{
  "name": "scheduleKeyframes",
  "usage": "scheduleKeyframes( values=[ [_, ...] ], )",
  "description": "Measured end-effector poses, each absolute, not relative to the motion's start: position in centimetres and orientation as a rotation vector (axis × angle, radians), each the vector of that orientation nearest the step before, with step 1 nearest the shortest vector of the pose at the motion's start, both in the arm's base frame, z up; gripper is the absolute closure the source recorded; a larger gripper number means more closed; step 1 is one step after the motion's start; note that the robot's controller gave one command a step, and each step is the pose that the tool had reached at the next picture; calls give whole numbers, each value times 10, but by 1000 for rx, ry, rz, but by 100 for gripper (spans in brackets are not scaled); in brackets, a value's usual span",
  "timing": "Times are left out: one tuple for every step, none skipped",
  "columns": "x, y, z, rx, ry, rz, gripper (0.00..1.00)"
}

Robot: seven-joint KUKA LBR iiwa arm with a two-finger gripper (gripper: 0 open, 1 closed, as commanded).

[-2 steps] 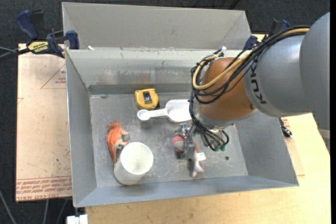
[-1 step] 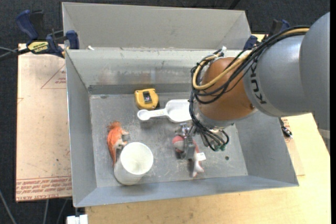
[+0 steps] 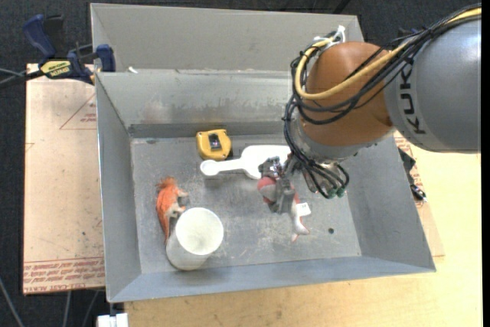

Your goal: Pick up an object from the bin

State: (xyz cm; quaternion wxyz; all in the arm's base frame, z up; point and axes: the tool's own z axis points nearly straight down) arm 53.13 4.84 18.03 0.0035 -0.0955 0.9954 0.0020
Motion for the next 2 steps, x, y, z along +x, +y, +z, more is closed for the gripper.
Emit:
scheduleKeyframes(
  values=[
    [531, 48, 180, -298, 3120, 6, 100],
    [527, 46, 217, -324, 3126, 8, 100]
  ],
)
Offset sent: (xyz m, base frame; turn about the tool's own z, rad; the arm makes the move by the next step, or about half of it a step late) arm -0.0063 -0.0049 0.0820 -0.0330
